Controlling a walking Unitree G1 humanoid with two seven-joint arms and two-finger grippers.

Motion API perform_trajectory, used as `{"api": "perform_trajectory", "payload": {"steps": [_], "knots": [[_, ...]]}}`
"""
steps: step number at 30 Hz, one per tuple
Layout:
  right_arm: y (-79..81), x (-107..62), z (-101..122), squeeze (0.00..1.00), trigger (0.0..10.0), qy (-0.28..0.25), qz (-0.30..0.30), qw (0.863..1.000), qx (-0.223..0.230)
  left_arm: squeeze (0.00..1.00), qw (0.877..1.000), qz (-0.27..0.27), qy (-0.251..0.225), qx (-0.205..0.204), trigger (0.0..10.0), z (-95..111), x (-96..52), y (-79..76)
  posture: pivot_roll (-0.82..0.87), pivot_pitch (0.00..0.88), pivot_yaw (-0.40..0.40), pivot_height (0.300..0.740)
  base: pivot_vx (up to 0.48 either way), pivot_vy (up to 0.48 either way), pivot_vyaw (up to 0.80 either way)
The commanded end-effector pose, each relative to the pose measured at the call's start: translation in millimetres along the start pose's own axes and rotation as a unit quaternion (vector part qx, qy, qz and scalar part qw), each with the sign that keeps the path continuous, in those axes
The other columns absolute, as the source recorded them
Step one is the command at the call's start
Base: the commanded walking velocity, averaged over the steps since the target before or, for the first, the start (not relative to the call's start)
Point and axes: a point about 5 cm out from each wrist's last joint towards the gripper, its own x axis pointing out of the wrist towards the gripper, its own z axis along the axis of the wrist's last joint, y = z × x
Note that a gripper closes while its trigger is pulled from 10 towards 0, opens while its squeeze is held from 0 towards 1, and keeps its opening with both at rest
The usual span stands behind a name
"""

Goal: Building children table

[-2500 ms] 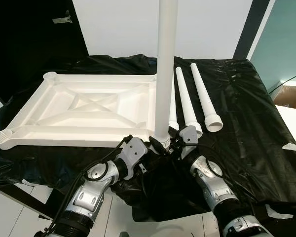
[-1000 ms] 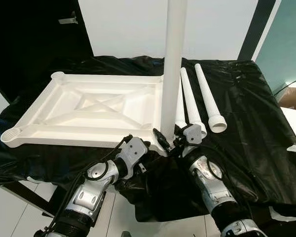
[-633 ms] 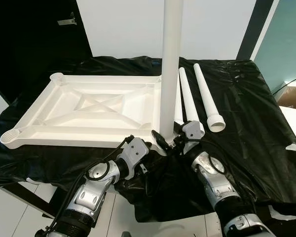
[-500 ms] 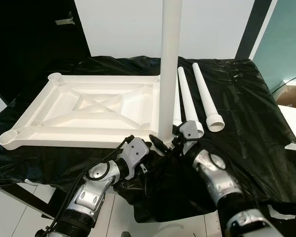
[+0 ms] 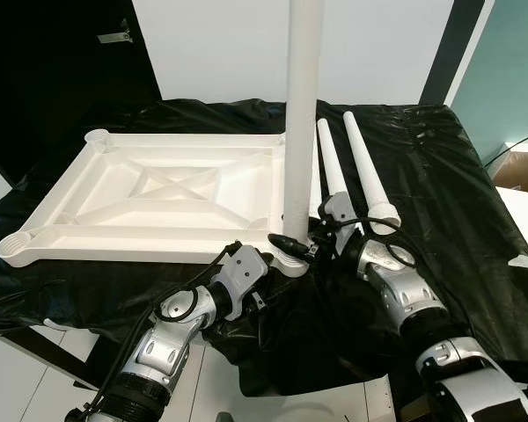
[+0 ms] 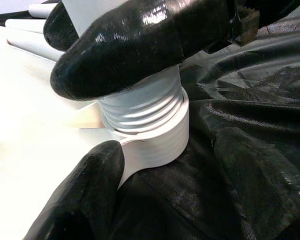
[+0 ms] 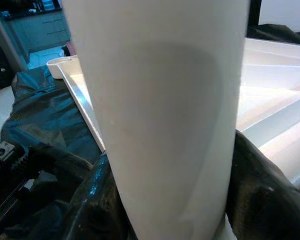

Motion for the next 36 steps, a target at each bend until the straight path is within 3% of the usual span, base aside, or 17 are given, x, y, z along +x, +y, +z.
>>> {"api": "perform_trajectory", "payload": {"steps": [1, 2, 4, 7, 10, 17, 18, 19, 20, 23, 24, 26, 29, 30, 31, 34, 36], "knots": [[0.5, -1.2, -4, 0.0, 0.0, 0.007, 0.005, 1.0, 0.027, 0.0, 1.0, 0.004, 0.009, 0.004, 10.0, -3, -0.6, 0.3, 0.12, 0.0, 0.024, 0.74, 0.0, 0.0, 0.0], [3.5, -1.3, -6, 0.0, 0.0, 0.003, -0.005, 0.999, 0.036, 0.0, 1.0, 0.005, 0.01, 0.004, 10.0, -3, -1.3, 0.3, 0.12, 0.0, 0.025, 0.74, 0.0, 0.0, 0.0], [11.5, -3.4, -8, 0.0, 0.0, -0.058, -0.13, 0.99, 0.022, 0.0, 1.0, 0.004, 0.009, 0.004, 10.0, -3, -1.4, 0.1, 0.11, 0.0, 0.031, 0.74, 0.0, 0.0, 0.0], [11.5, -3.4, -8, 0.0, 0.0, -0.058, -0.13, 0.99, 0.022, 0.0, 1.0, 0.004, 0.009, 0.004, 10.0, -3, -1.4, 0.1, 0.11, 0.0, 0.031, 0.74, 0.0, 0.0, 0.0], [24.3, -10.3, -15, 0.0, 0.0, -0.09, -0.25, 0.964, -0.003, 0.0, 1.0, 0.002, 0.009, 0.006, 10.0, -2, -0.9, 0.7, 0.12, 0.0, 0.042, 0.74, 0.0, 0.0, 0.0], [22.6, -11.2, -15, 0.0, 0.0, -0.084, -0.279, 0.957, -0.014, 0.0, 1.0, -0.001, 0.011, 0.008, 10.0, -3, -1.8, 1.1, 0.11, 0.0, 0.045, 0.74, 0.0, 0.0, 0.0], [21.8, -9.2, -17, 0.0, 3.9, -0.073, -0.266, 0.961, -0.009, 0.0, 1.0, -0.002, 0.012, 0.009, 10.0, -3, -2.3, 1.1, 0.11, 0.0, 0.046, 0.74, 0.0, 0.0, 0.0], [21.8, -9.2, -17, 0.0, 3.9, -0.073, -0.266, 0.961, -0.009, 0.0, 1.0, -0.002, 0.012, 0.009, 10.0, -3, -2.3, 1.1, 0.11, 0.0, 0.046, 0.74, 0.0, 0.0, 0.0], [22.6, -7.0, -19, 0.0, 10.0, -0.064, -0.244, 0.968, -0.002, 0.0, 1.0, -0.003, 0.013, 0.009, 10.0, -3, -2.3, 1.0, 0.11, 0.0, 0.047, 0.74, 0.0, 0.0, 0.0], [23.6, -5.6, -20, 0.0, 10.0, -0.059, -0.227, 0.972, 0.003, 0.0, 1.0, -0.004, 0.013, 0.009, 10.0, -3, -2.2, 0.9, 0.11, 0.0, 0.047, 0.74, 0.0, 0.0, 0.0], [25.7, -4.4, -19, 1.0, 10.0, -0.059, -0.197, 0.979, 0.011, 0.0, 1.0, -0.005, 0.013, 0.009, 10.0, -3, -1.5, 0.8, 0.11, 0.0, 0.046, 0.74, 0.0, 0.0, 0.0], [25.1, -2.8, -18, 1.0, 10.0, -0.04, -0.152, 0.988, 0.0, 0.0, 1.0, -0.007, 0.011, 0.009, 10.0, -3, -0.1, -0.3, 0.1, 0.0, 0.045, 0.74, 0.0, 0.0, 0.0], [25.2, -2.4, -18, 1.0, 10.0, -0.035, -0.143, 0.989, -0.008, 0.0, 1.0, -0.008, 0.011, 0.009, 10.0, -3, 0.3, -0.8, 0.1, 0.0, 0.045, 0.74, 0.0, 0.0, 0.0], [24.6, -3.5, -17, 0.0, 10.0, -0.029, -0.121, 0.992, -0.023, 0.0, 1.0, -0.009, 0.011, 0.008, 10.0, -3, 0.7, -1.9, 0.09, 0.0, 0.044, 0.74, 0.0, 0.0, 0.0], [23.9, -5.3, -16, 0.0, 10.0, -0.025, -0.094, 0.995, -0.035, 0.0, 1.0, -0.01, 0.01, 0.008, 10.0, -3, 1.1, -2.7, 0.09, 0.0, 0.043, 0.74, 0.0, 0.0, 0.0], [23.9, -5.3, -16, 0.0, 10.0, -0.025, -0.094, 0.995, -0.035, 0.0, 1.0, -0.01, 0.01, 0.008, 10.0, -3, 1.1, -2.7, 0.09, 0.0, 0.043, 0.74, 0.0, 0.0, 0.0], [18.2, -9.7, -11, 0.0, 10.0, -0.017, -0.056, 0.996, -0.065, 0.0, 1.0, -0.011, 0.009, 0.006, 10.0, -2, 2.0, -4.0, 0.09, 0.0, 0.043, 0.74, 0.0, 0.0, 0.0]]}}
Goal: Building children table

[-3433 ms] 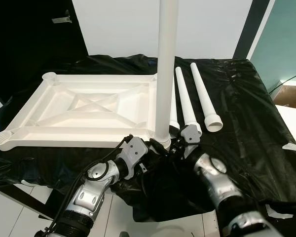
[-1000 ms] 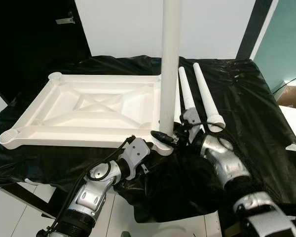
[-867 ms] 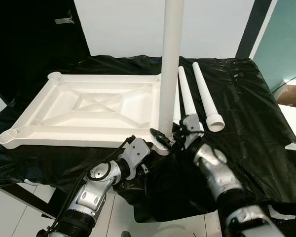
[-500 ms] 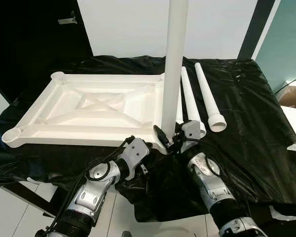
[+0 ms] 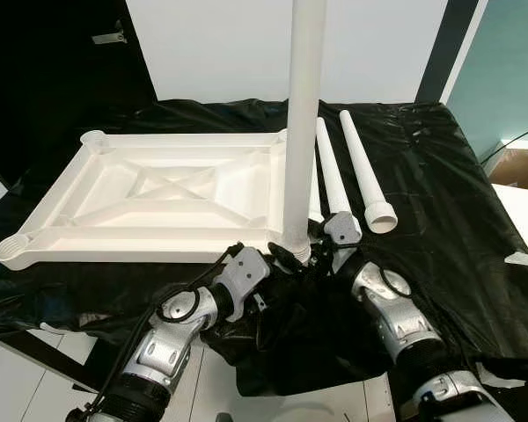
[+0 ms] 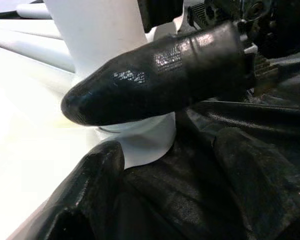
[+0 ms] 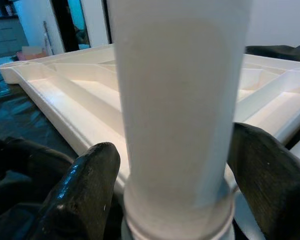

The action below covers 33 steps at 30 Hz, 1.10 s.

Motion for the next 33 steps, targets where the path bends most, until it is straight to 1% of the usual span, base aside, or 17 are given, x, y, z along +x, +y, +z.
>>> {"api": "perform_trajectory", "payload": {"steps": [1, 3, 5, 6, 9, 15, 17, 18, 19, 20, 21, 25, 27, 28, 30, 31, 33], "knots": [[-1.7, 0.3, 2, 0.0, 10.0, 0.002, 0.028, 1.0, -0.014, 0.0, 1.0, -0.004, 0.008, 0.005, 10.0, -2, 0.2, -0.8, 0.09, 0.0, 0.043, 0.74, 0.0, 0.0, 0.0], [-13.6, -0.6, 6, 0.0, 10.0, 0.006, 0.041, 0.999, -0.035, 0.0, 1.0, -0.005, 0.007, 0.004, 10.0, -2, 0.8, -1.6, 0.09, 0.0, 0.043, 0.74, 0.0, 0.0, 0.0], [-13.6, -0.6, 6, 0.0, 10.0, 0.006, 0.041, 0.999, -0.035, 0.0, 1.0, -0.005, 0.007, 0.004, 10.0, -2, 0.8, -1.6, 0.09, 0.0, 0.043, 0.74, 0.0, 0.0, 0.0], [-18.4, -0.6, 9, 0.0, 0.0, 0.008, 0.049, 0.998, -0.036, 0.0, 1.0, -0.005, 0.007, 0.004, 10.0, -2, 1.0, -1.9, 0.09, 0.0, 0.042, 0.74, 0.0, 0.0, 0.0], [-24.1, -1.1, 11, 0.0, 0.0, 0.02, 0.076, 0.997, -0.022, 0.0, 1.0, -0.004, 0.007, 0.004, 10.0, -2, 1.1, -1.2, 0.09, 0.0, 0.04, 0.74, 0.0, 0.0, 0.0], [-10.0, -5.0, 2, 0.0, 0.0, 0.027, 0.066, 0.997, 0.011, 0.0, 1.0, -0.001, 0.007, 0.004, 10.0, -2, 0.5, -0.7, 0.1, 0.0, 0.035, 0.74, 0.0, 0.0, 0.0], [-2.2, -6.2, -1, 0.0, 0.0, 0.021, 0.043, 0.999, 0.02, 0.0, 1.0, 0.0, 0.007, 0.004, 10.0, -2, 0.2, -0.9, 0.1, 0.0, 0.036, 0.74, 0.0, 0.0, 0.0], [-2.9, -7.1, 1, 0.0, 0.0, -0.004, -0.045, 0.999, 0.006, 0.0, 1.0, 0.0, 0.007, 0.003, 10.0, -2, -0.1, -1.1, 0.1, 0.0, 0.033, 0.74, 0.0, 0.0, 0.0], [-4.9, -10.4, 0, 0.0, 0.0, -0.021, -0.129, 0.991, 0.005, 0.0, 1.0, 0.0, 0.008, 0.003, 10.0, -2, -0.2, -1.4, 0.1, 0.0, 0.033, 0.74, 0.0, 0.0, 0.0], [-4.9, -10.4, 0, 0.0, 0.0, -0.021, -0.129, 0.991, 0.005, 0.0, 1.0, 0.0, 0.008, 0.003, 10.0, -2, -0.2, -1.4, 0.1, 0.0, 0.033, 0.74, 0.0, 0.0, 0.0], [-3.8, -12.9, -1, 0.0, 0.0, -0.033, -0.178, 0.983, 0.001, 0.0, 1.0, 0.0, 0.008, 0.003, 10.0, -2, -0.4, -1.5, 0.1, 0.0, 0.035, 0.74, 0.0, 0.0, 0.0], [10.9, -8.5, -1, 0.0, 0.0, -0.044, -0.173, 0.984, 0.008, 0.0, 1.0, -0.001, 0.007, 0.003, 10.0, -2, -0.4, -1.8, 0.1, 0.0, 0.039, 0.74, 0.0, 0.0, 0.0], [9.4, -5.3, -1, 0.0, 0.0, -0.043, -0.162, 0.986, 0.011, 0.0, 1.0, -0.002, 0.008, 0.004, 10.0, -2, -0.3, -1.7, 0.1, 0.0, 0.039, 0.74, 0.0, 0.0, 0.0], [8.9, -3.8, 0, 0.0, 2.4, -0.041, -0.149, 0.988, 0.009, 0.0, 1.0, -0.002, 0.008, 0.004, 10.0, -2, -0.3, -1.6, 0.1, 0.0, 0.039, 0.74, 0.0, 0.0, 0.0], [8.9, -3.8, 0, 0.0, 2.4, -0.041, -0.149, 0.988, 0.009, 0.0, 1.0, -0.002, 0.008, 0.004, 10.0, -2, -0.3, -1.6, 0.1, 0.0, 0.039, 0.74, 0.0, 0.0, 0.0], [9.4, -3.2, 1, 0.0, 3.6, -0.038, -0.139, 0.99, 0.007, 0.0, 1.0, -0.002, 0.008, 0.004, 10.0, -2, -0.3, -1.6, 0.1, 0.0, 0.039, 0.74, 0.0, 0.0, 0.0], [9.4, -3.2, 1, 0.0, 3.6, -0.038, -0.139, 0.99, 0.007, 0.0, 1.0, -0.002, 0.008, 0.004, 10.0, -2, -0.3, -1.6, 0.1, 0.0, 0.039, 0.74, 0.0, 0.0, 0.0]]}}
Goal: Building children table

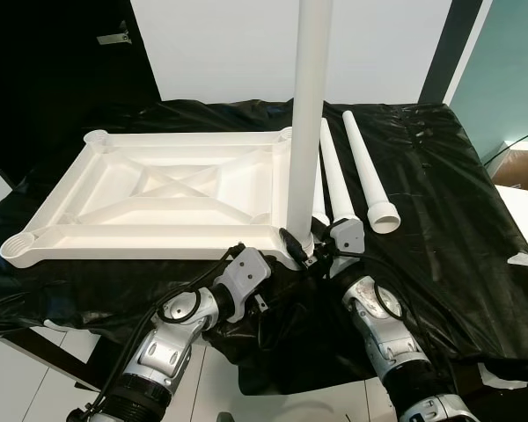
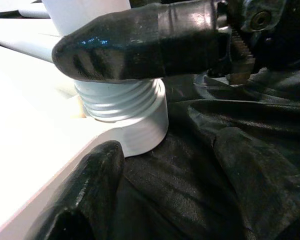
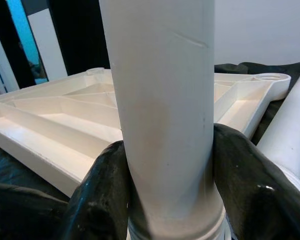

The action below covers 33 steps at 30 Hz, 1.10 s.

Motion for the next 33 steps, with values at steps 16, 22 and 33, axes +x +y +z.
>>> {"api": "perform_trajectory", "payload": {"steps": [16, 22, 33], "knots": [[-25.0, 11.5, 7, 0.0, 0.0, 0.06, 0.215, 0.973, -0.05, 0.0, 1.0, 0.0, 0.008, 0.004, 10.0, -3, 1.5, -0.5, 0.09, 0.0, 0.035, 0.74, 0.0, 0.0, 0.0], [-28.8, 14.8, 7, 0.0, 0.0, 0.081, 0.217, 0.973, -0.014, 0.0, 1.0, 0.0, 0.009, 0.004, 10.0, -4, 1.0, -1.3, 0.1, 0.0, 0.032, 0.74, 0.0, 0.0, 0.0], [-11.2, 2.2, 1, 0.0, 0.0, -0.007, -0.021, 1.0, 0.018, 0.0, 1.0, 0.0, 0.009, 0.004, 10.0, -4, 0.3, -2.0, 0.1, 0.0, 0.029, 0.74, 0.0, 0.0, 0.0]]}}
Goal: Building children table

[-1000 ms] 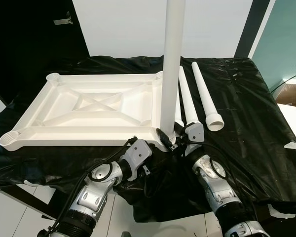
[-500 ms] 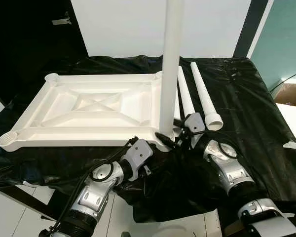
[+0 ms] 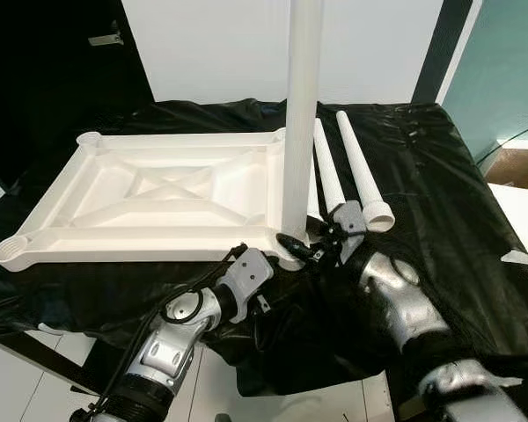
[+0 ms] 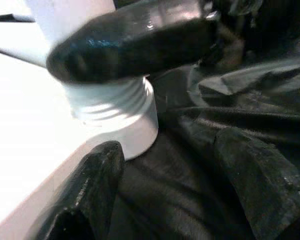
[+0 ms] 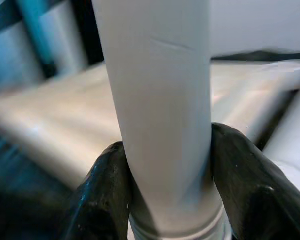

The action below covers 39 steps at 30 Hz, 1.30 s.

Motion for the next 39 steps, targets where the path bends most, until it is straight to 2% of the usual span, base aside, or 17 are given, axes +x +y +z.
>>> {"api": "perform_trajectory", "payload": {"steps": [1, 8, 9, 10, 12, 13, 16, 17, 18, 19, 20, 22, 24, 25, 28, 29, 39], "knots": [[-1.4, -5.9, 2, 0.0, 0.0, -0.016, -0.061, 0.998, -0.019, 0.0, 1.0, 0.0, 0.012, 0.007, 10.0, -4, -2.1, -0.3, 0.1, 0.0, 0.036, 0.74, 0.0, 0.0, 0.0], [-4.9, -3.8, 2, 0.0, 0.0, 0.0, -0.07, 0.997, -0.03, 0.0, 1.0, -0.003, 0.013, 0.009, 10.0, -4, -1.6, 0.4, 0.1, 0.0, 0.039, 0.74, 0.0, 0.0, 0.0], [-5.2, -3.2, 1, 0.0, 10.0, 0.007, -0.063, 0.998, -0.031, 0.0, 1.0, -0.003, 0.013, 0.009, 10.0, -4, -1.5, 0.3, 0.09, 0.0, 0.044, 0.74, 0.0, 0.0, 0.0], [-5.7, -2.6, 1, 0.25, 10.0, 0.011, -0.049, 0.998, -0.025, 0.0, 1.0, -0.004, 0.013, 0.01, 10.0, -4, -1.2, 0.0, 0.09, 0.0, 0.045, 0.74, 0.0, 0.0, 0.0], [-6.0, -2.2, 0, 0.25, 10.0, 0.014, -0.039, 0.999, -0.02, 0.0, 1.0, -0.005, 0.013, 0.01, 10.0, -4, -1.0, -0.3, 0.09, 0.0, 0.045, 0.74, 0.0, 0.0, 0.0], [-6.0, -1.2, -1, 1.0, 10.0, 0.019, -0.021, 0.999, -0.014, 0.0, 1.0, -0.005, 0.013, 0.01, 10.0, -4, -0.7, -0.7, 0.09, 0.0, 0.044, 0.74, 0.0, 0.0, 0.0], [-5.2, 1.1, -1, 1.0, 10.0, 0.026, 0.006, 0.999, -0.023, 0.0, 1.0, -0.006, 0.013, 0.009, 10.0, -4, -0.5, -1.3, 0.09, 0.0, 0.043, 0.74, 0.0, 0.0, 0.0], [-4.8, 2.5, 0, 0.0, 10.0, 0.029, 0.026, 0.999, -0.029, 0.0, 1.0, -0.006, 0.013, 0.009, 10.0, -4, -0.5, -1.6, 0.09, 0.0, 0.043, 0.74, 0.0, 0.0, 0.0], [-4.8, 2.5, 0, 0.0, 10.0, 0.029, 0.026, 0.999, -0.029, 0.0, 1.0, -0.006, 0.013, 0.009, 10.0, -4, -0.5, -1.6, 0.09, 0.0, 0.043, 0.74, 0.0, 0.0, 0.0], [-9.1, 4.0, 1, 0.0, 10.0, 0.039, 0.066, 0.996, -0.038, 0.0, 1.0, -0.006, 0.013, 0.008, 10.0, -4, -0.3, -2.2, 0.09, 0.0, 0.044, 0.74, 0.0, 0.0, 0.0], [-9.1, 4.0, 1, 0.0, 10.0, 0.039, 0.066, 0.996, -0.038, 0.0, 1.0, -0.006, 0.013, 0.008, 10.0, -4, -0.3, -2.2, 0.09, 0.0, 0.044, 0.74, 0.0, 0.0, 0.0], [-21.3, 1.4, 5, 0.0, 10.0, 0.048, 0.11, 0.992, -0.046, 0.0, 1.0, -0.006, 0.013, 0.008, 10.0, -4, -0.5, -2.4, 0.09, 0.0, 0.043, 0.74, 0.0, 0.0, 0.0], [-21.3, 1.4, 5, 0.0, 10.0, 0.048, 0.11, 0.992, -0.046, 0.0, 1.0, -0.006, 0.013, 0.008, 10.0, -4, -0.5, -2.4, 0.09, 0.0, 0.043, 0.74, 0.0, 0.0, 0.0], [-32.2, -0.9, 7, 0.0, 10.0, 0.057, 0.134, 0.987, -0.061, 0.0, 1.0, -0.005, 0.014, 0.008, 10.0, -4, -1.4, -2.1, 0.1, 0.0, 0.04, 0.74, 0.0, 0.0, 0.0], [-37.1, -0.1, 9, 0.0, 10.0, 0.059, 0.141, 0.986, -0.074, 0.0, 1.0, -0.004, 0.014, 0.008, 10.0, -5, -1.9, -2.3, 0.1, 0.0, 0.038, 0.74, 0.0, 0.0, 0.0], [-39.8, 1.3, 11, 0.0, 0.0, 0.057, 0.153, 0.983, -0.081, 0.0, 1.0, -0.004, 0.015, 0.008, 10.0, -5, -2.0, -2.6, 0.1, 0.0, 0.036, 0.74, 0.0, 0.0, 0.0], [-38.6, 4.6, 12, 0.0, 0.0, 0.055, 0.188, 0.978, -0.067, 0.0, 1.0, 0.003, 0.014, 0.008, 10.0, -5, -3.1, -2.3, 0.11, 0.0, 0.031, 0.74, 0.0, 0.0, 0.0]]}}
